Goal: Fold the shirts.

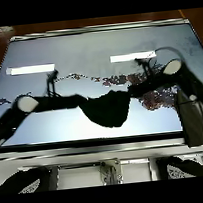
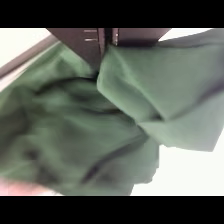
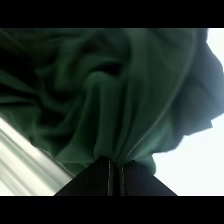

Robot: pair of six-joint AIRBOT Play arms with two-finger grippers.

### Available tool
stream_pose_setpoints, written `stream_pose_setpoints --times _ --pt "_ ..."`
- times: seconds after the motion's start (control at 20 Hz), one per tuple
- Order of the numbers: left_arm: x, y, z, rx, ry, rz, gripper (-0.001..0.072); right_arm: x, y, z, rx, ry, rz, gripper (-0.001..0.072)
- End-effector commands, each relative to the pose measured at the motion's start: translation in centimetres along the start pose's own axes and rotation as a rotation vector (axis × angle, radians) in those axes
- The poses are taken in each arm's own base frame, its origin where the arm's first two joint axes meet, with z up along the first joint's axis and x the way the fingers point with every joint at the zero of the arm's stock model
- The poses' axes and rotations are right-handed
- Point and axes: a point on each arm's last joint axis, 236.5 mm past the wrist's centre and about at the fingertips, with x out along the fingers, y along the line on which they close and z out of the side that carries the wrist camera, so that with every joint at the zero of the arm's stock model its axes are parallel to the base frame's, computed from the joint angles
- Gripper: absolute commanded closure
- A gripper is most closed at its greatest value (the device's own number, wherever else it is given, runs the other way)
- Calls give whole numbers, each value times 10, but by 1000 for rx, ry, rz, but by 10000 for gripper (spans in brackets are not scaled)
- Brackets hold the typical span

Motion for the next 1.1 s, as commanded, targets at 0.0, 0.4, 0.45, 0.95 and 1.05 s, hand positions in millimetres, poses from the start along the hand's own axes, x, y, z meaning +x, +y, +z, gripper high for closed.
stream_pose_setpoints --times 0.0,0.4,0.45,0.95,1.05 --pt "-148 -97 110 287 -424 -56 670 -141 70 77 -257 -433 -108 646" --pt "-353 -209 125 425 -785 -212 669 -374 224 57 -568 -1127 -245 646" --pt "-341 -196 115 400 -714 -168 670 -373 219 46 -562 -1099 -282 646" --pt "-221 -11 33 214 -140 393 669 -189 60 -83 -61 -72 -351 646" --pt "-179 21 11 155 -33 432 669 -138 19 -90 24 -9 -347 646"
